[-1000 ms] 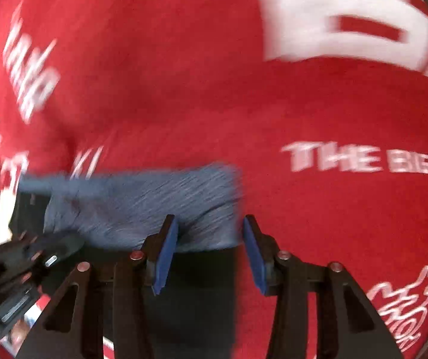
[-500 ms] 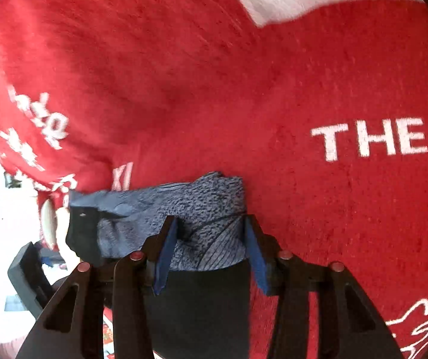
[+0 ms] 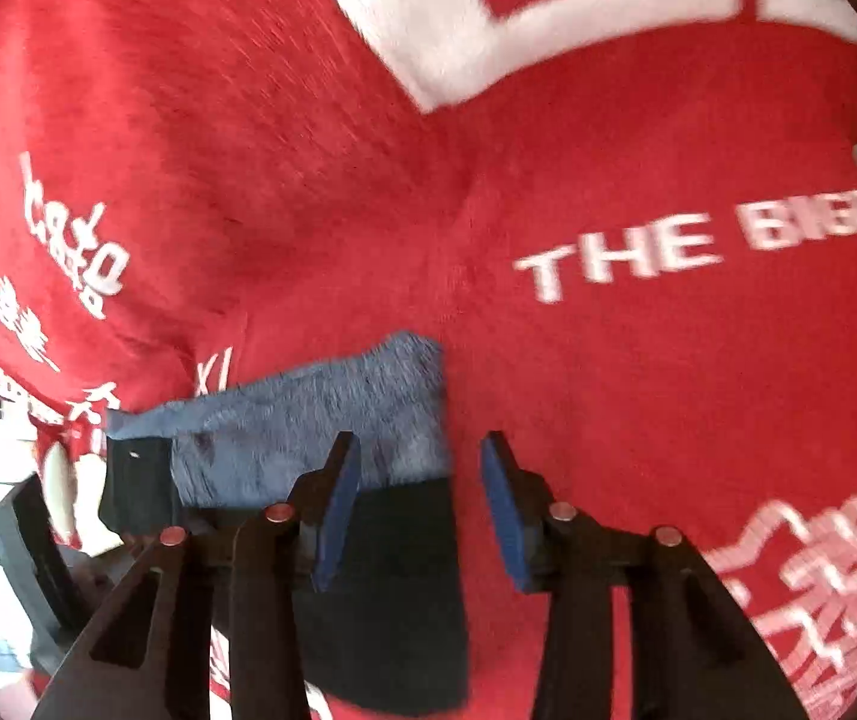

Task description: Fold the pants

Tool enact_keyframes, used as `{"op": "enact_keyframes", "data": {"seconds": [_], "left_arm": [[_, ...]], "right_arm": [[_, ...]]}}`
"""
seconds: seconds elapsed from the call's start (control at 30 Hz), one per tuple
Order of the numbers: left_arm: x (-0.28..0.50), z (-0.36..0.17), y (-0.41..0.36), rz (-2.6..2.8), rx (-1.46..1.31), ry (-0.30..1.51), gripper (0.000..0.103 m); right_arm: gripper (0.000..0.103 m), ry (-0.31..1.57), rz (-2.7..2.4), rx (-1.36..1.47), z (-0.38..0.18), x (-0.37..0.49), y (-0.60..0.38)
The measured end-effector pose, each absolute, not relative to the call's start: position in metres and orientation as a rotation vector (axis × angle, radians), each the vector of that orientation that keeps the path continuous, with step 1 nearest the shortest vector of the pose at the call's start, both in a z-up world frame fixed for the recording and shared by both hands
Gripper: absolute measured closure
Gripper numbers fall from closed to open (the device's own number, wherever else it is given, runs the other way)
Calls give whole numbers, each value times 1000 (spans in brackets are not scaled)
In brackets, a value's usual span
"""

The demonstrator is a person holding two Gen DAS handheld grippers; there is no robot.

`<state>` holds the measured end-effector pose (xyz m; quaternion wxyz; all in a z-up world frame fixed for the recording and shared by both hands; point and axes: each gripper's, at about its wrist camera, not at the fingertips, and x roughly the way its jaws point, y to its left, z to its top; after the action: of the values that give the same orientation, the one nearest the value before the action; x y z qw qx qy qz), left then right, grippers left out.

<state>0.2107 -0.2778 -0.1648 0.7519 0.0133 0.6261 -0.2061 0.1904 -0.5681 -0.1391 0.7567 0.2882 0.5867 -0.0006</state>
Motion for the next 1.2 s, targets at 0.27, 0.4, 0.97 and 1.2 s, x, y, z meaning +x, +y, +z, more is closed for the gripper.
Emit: {"op": "enact_keyframes", "data": {"seconds": [0.27, 0.4, 0.97, 1.2], "left_arm": [[218, -175, -305, -485, 129, 1377, 97], [208, -188, -288, -486, 111, 1364, 97], [177, -162, -229, -335, -23, 1360, 97], [161, -167, -195, -279, -54, 1376, 97]], "right_arm": [[85, 1297, -28, 459, -107, 126, -545], [85, 1320, 47, 421, -120, 125, -515], [52, 1273, 180, 387, -92, 166, -468], [53, 1324, 229, 340, -120, 235, -390]]}}
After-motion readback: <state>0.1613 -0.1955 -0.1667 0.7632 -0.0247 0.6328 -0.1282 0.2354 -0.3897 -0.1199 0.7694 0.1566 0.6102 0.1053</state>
